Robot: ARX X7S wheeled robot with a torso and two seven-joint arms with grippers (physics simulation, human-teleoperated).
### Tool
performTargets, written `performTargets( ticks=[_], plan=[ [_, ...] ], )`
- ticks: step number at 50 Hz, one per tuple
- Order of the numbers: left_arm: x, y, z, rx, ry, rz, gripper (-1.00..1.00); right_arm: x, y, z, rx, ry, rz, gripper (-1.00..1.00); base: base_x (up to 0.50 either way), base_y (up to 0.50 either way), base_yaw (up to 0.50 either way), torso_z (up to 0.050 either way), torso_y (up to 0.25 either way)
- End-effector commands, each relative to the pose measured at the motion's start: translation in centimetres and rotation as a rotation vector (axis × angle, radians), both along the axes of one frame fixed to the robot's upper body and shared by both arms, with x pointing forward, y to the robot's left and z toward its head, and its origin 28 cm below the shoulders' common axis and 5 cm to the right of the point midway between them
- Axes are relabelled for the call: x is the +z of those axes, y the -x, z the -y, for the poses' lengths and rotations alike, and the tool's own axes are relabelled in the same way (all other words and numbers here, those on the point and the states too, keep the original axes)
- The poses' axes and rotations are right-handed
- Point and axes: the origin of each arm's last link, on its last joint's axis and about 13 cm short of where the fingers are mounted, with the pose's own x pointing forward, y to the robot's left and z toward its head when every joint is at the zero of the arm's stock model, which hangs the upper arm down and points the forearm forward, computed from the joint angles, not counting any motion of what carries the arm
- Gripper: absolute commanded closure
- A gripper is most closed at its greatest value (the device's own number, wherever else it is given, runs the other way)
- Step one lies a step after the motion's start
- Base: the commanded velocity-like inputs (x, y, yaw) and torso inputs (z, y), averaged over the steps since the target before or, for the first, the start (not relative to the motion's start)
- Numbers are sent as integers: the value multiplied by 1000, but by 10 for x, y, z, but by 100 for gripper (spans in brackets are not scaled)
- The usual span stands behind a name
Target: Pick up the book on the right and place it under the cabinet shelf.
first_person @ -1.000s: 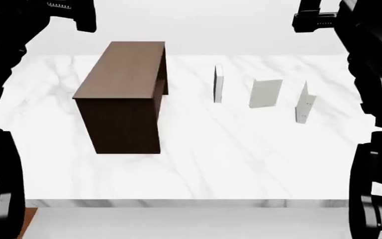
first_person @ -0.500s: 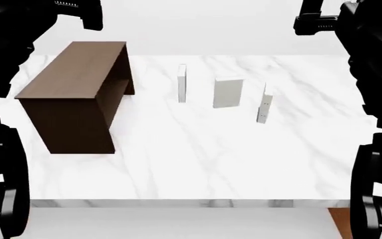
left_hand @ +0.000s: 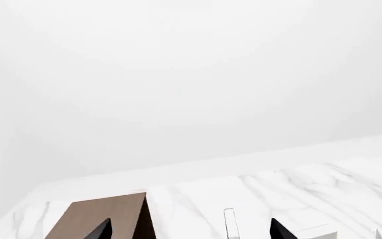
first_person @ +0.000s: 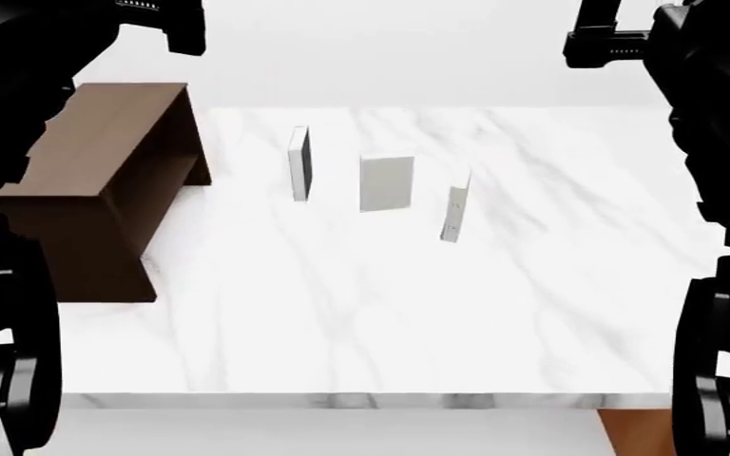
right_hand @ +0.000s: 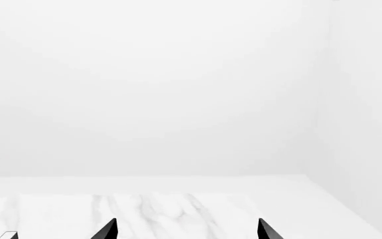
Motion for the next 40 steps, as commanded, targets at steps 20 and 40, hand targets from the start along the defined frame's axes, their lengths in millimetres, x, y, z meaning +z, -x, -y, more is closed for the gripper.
performTargets(
  ticks=[20,40],
  plan=[
    [3,4,-5,15,7,6,-100,3,1,-11,50,3,5,-100,500,-6,0,0,1],
    [4,4,-3,10,8,7,-100,2,1,-10,49,-2,3,-100,500,-5,0,0,2]
  ],
)
